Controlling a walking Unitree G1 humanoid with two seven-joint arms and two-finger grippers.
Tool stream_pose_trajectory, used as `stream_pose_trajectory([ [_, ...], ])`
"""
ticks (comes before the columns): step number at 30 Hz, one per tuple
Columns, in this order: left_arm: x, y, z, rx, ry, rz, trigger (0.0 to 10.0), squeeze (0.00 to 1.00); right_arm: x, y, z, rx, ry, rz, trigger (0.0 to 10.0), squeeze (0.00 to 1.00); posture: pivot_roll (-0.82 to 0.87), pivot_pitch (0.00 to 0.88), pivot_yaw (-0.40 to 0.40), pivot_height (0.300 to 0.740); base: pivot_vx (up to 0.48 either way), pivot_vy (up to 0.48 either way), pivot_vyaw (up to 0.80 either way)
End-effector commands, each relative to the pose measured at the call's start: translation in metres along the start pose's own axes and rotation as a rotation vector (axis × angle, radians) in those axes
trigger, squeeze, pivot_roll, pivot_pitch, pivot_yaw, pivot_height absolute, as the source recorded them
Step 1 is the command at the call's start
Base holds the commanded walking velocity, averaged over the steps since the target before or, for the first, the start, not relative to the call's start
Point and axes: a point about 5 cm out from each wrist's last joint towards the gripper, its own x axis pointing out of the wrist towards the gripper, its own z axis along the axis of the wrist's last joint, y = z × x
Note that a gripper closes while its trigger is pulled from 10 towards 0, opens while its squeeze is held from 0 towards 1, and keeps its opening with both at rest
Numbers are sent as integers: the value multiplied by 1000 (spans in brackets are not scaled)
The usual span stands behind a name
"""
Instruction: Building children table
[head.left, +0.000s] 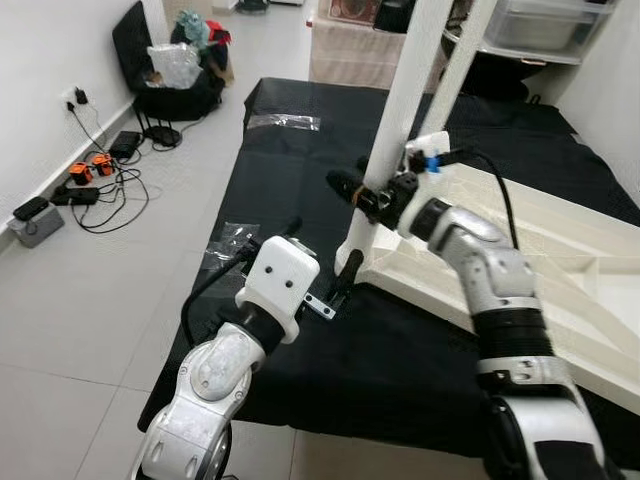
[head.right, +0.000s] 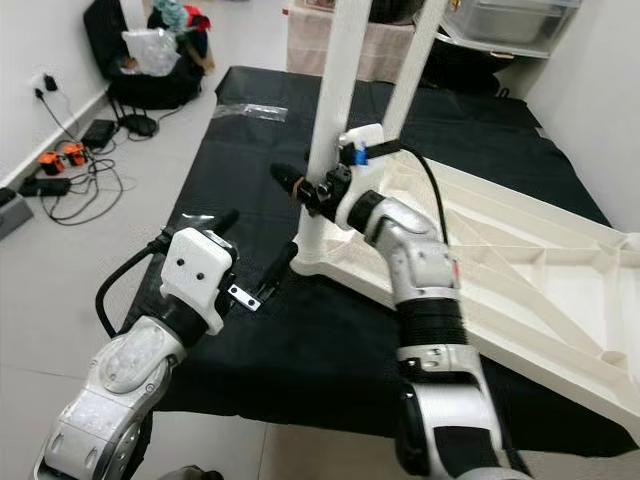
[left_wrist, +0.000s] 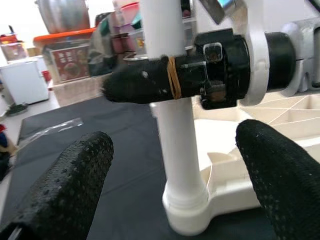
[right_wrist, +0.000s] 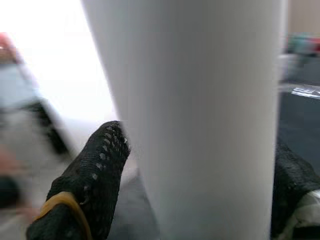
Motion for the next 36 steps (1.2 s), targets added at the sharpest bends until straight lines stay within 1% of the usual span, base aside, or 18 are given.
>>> stream_pose_trajectory([
  [1,1,-2,-2,-4,9,-10,10000,0,7,8,6,27,-36,120,10000,0,71,90,-87,740,0,0,0],
  [7,1,-1,-1,12,9,-25,10000,0,28,0,10,35,-72,137,10000,0,88,96,-93,740,0,0,0],
  [8,1,-1,-1,13,7,-27,10000,0,32,0,8,19,-71,113,7451,0,88,96,-93,740,0,0,0],
  [9,2,-1,0,12,6,-27,10000,0,33,-1,7,19,-71,110,0,0,88,96,-94,740,0,0,0],
  [14,2,-1,0,6,4,-22,10000,0,35,1,2,21,-75,88,0,0,83,100,-89,740,0,0,0],
  [18,2,-2,-1,3,8,-22,10000,0,32,-6,-3,-11,-58,-26,0,0,80,101,-93,740,0,0,0],
  [19,1,-2,-1,2,8,-21,10000,0,31,-14,-5,-13,-51,-147,0,0,77,101,-95,740,0,0,0],
  [20,1,-2,-1,2,8,-21,10000,0,31,-14,-5,-13,-51,-147,0,0,77,101,-95,740,0,0,0],
  [22,1,-1,-1,2,9,-15,10000,0,24,-27,-16,-105,-8,-464,0,0,70,104,-89,740,0,0,0],
  [23,1,-1,-1,2,9,-15,10000,0,24,-27,-16,-105,-8,-464,0,0,70,104,-89,740,0,0,0],
  [25,1,-1,-2,0,9,-16,10000,0,9,-34,-28,-197,52,-835,0,0,56,104,-80,740,0,0,0],
  [26,1,-1,-2,0,9,-16,10000,0,9,-34,-28,-197,52,-835,0,0,56,104,-80,740,0,0,0],
  [27,2,-2,-2,-2,7,-20,10000,0,1,-31,-32,-230,77,-995,0,0,55,104,-80,740,0,0,0],
  [28,2,-2,-2,-2,7,-20,10000,0,1,-31,-32,-230,77,-995,0,0,55,104,-80,740,0,0,0],
  [31,4,-4,-2,-5,3,-22,10000,0,-14,-16,-33,-218,58,-1259,0,0,67,100,-85,740,0,0,0],
  [32,4,-4,-2,-5,3,-22,10000,0,-14,-16,-33,-218,58,-1259,0,0,67,100,-85,740,0,0,0],
  [33,2,-2,-1,-2,3,-16,10000,0,-20,-6,-39,-110,80,-1388,0,0,69,97,-82,740,0,0,0],
  [36,2,-1,-1,0,5,-15,10000,0,-20,-1,-44,-69,113,-1414,0,0,69,97,-82,740,0,0,0],
])
